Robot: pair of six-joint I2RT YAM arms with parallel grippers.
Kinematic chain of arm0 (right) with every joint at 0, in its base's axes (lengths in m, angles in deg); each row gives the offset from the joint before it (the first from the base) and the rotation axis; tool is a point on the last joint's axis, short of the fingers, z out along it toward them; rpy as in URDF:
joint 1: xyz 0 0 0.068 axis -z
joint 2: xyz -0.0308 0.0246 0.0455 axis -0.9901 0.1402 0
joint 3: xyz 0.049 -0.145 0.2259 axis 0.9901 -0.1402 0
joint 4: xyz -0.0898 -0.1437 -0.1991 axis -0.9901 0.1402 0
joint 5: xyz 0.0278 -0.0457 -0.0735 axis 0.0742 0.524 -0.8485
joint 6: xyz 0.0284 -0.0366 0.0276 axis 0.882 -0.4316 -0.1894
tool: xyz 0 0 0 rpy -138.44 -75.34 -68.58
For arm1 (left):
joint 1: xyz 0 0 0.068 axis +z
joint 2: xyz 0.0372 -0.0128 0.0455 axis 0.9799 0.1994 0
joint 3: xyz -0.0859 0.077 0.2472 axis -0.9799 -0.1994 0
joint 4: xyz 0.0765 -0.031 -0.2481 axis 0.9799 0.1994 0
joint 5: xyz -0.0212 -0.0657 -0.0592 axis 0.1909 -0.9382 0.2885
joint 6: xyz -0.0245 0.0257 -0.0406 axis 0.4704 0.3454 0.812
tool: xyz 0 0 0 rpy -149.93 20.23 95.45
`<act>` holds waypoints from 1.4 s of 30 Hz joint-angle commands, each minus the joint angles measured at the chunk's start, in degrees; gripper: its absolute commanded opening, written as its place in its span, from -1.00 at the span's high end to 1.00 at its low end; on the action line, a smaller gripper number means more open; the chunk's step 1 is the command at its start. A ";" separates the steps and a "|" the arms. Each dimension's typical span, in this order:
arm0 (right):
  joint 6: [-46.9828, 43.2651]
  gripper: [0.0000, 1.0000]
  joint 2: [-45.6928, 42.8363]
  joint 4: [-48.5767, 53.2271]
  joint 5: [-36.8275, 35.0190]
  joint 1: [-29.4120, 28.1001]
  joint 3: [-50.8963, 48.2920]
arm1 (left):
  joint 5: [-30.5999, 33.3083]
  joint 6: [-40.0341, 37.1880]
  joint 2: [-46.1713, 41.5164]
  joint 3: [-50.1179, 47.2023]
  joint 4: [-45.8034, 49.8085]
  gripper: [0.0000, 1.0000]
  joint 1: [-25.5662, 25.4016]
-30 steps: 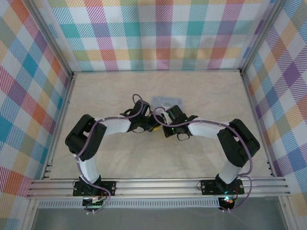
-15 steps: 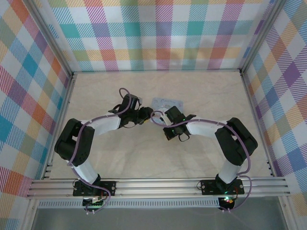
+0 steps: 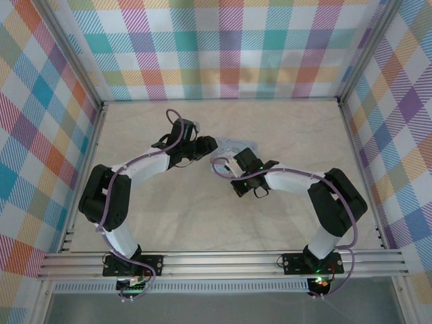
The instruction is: Unlock the padlock with the key
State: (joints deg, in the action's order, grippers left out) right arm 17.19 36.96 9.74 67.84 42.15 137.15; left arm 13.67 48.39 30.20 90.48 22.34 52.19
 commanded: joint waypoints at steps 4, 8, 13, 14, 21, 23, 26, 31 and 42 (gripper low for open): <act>-4.33 1.00 -1.64 0.33 2.19 -0.11 0.67 | 0.34 -1.71 3.78 2.72 1.97 0.11 0.73; -5.38 1.00 -1.40 0.51 2.59 -0.10 1.10 | -0.21 -1.57 5.07 3.59 1.82 0.12 0.73; -6.80 1.00 -1.25 0.02 2.69 -0.11 1.36 | -0.55 -1.68 6.61 4.53 1.57 0.12 0.67; -7.28 1.00 -1.09 -0.09 2.56 -0.11 1.50 | -0.80 -1.44 6.95 4.66 1.41 0.12 0.69; -10.92 1.00 0.04 -0.41 0.40 -0.33 2.92 | -1.41 -0.87 7.75 4.96 0.77 0.13 0.64; -11.86 1.00 0.51 -0.49 -0.45 -0.57 3.37 | -1.58 -0.83 7.77 5.02 0.77 0.13 0.64; -13.27 1.00 1.52 -0.32 -1.97 -1.40 4.05 | -1.71 -0.65 7.84 5.02 0.69 0.13 0.55; -14.56 1.00 2.25 -0.72 -3.03 -2.22 4.69 | -2.06 -0.48 7.99 5.10 0.54 0.13 0.47; -16.01 1.00 3.29 -0.24 -3.97 -2.84 6.36 | -2.50 0.21 8.16 4.77 -0.01 0.14 -0.15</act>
State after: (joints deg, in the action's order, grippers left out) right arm 2.70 39.65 11.21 64.10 39.83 141.33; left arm 13.47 47.83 37.74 93.89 22.95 52.37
